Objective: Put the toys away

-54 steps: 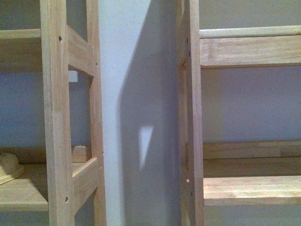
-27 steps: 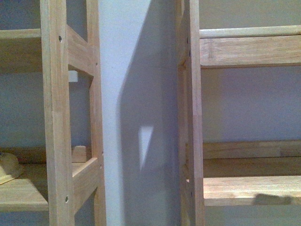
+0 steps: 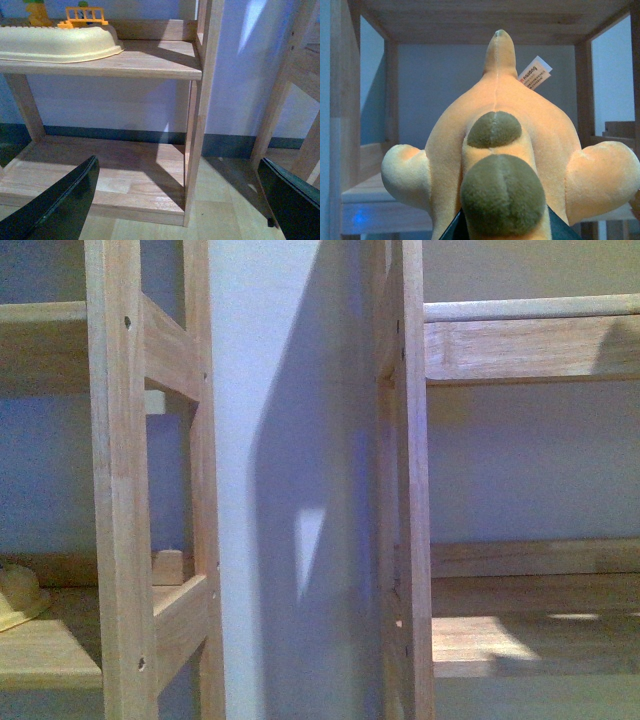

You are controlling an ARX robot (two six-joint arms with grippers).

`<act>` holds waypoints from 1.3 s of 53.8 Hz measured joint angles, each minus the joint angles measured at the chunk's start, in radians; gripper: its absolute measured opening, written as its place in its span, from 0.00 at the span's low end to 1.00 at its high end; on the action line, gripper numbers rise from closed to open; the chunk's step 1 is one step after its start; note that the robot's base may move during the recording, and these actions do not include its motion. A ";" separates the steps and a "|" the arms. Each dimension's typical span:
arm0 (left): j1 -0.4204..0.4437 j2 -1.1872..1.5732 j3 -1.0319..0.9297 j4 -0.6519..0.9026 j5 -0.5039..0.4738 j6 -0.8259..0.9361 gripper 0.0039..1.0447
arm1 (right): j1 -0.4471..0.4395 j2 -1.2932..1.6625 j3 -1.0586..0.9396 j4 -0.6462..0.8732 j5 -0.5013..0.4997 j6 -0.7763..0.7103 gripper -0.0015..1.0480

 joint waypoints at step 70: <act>0.000 0.000 0.000 0.000 0.000 0.000 0.94 | 0.293 1.021 1.201 -0.300 0.037 0.108 0.07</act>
